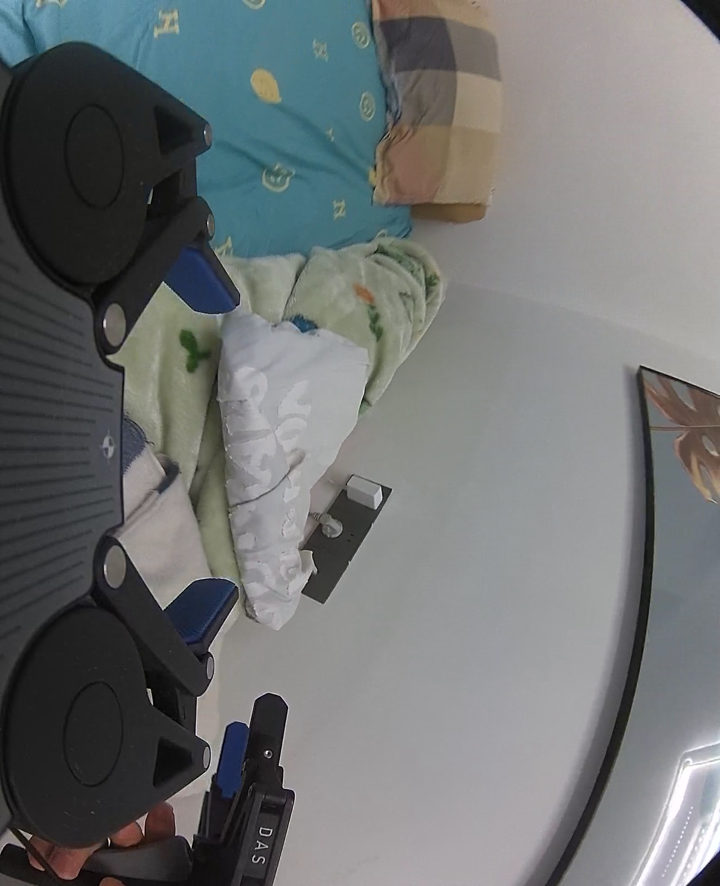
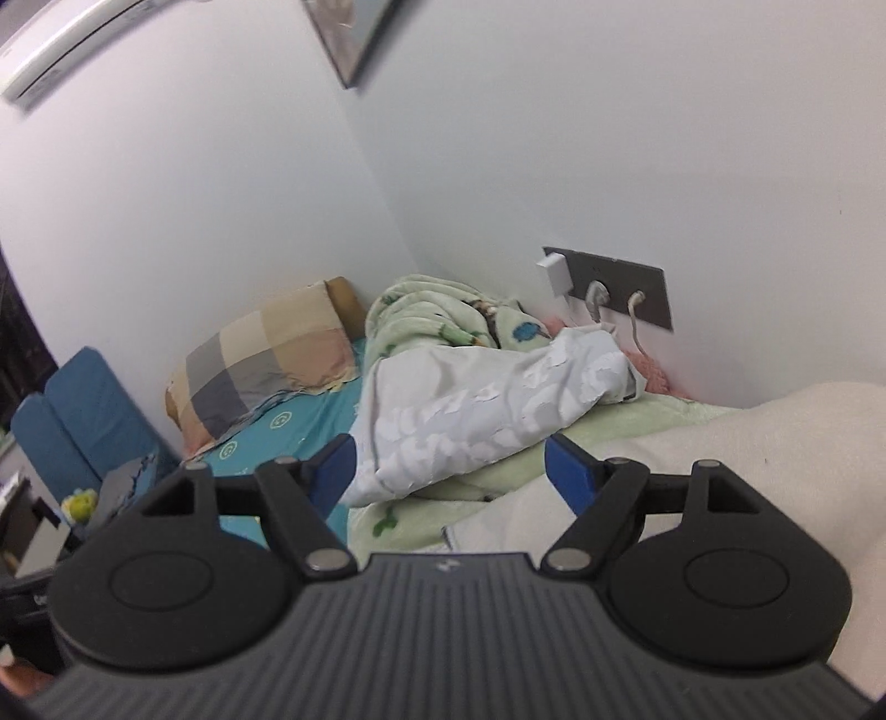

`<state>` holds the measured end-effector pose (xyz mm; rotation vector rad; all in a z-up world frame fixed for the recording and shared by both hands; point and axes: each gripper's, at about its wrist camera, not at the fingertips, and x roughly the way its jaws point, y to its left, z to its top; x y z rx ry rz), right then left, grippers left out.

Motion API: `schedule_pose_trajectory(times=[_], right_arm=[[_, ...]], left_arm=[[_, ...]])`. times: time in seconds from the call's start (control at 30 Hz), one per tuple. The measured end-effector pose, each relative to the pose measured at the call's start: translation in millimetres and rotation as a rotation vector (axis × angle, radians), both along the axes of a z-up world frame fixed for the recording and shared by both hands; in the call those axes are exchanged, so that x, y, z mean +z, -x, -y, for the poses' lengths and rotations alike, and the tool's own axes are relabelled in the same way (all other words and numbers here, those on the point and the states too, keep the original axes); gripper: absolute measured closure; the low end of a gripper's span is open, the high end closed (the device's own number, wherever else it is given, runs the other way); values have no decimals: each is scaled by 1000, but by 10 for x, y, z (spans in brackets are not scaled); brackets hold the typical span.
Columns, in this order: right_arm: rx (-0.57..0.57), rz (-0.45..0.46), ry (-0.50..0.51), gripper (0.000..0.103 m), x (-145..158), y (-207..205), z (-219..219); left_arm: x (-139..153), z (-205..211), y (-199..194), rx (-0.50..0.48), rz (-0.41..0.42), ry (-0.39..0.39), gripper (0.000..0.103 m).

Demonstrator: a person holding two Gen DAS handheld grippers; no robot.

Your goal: Fold clothes

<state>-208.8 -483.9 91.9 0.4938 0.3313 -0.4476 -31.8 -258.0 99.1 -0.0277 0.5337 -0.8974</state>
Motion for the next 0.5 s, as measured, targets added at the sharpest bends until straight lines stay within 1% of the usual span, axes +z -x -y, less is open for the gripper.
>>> schedule_pose_trajectory(times=[0.2,0.33,0.5], right_arm=[[6,-3,109,26,-38,177,-425],[-10,4,169,26,-27,231,-636],[-21,4,222,26,-50,259,-855]], left_arm=[[-16,-262,377,37,59,-13,0],[-10,-401,542,49,111,-36,0],[-11,-585,670,47,135,-26,0]])
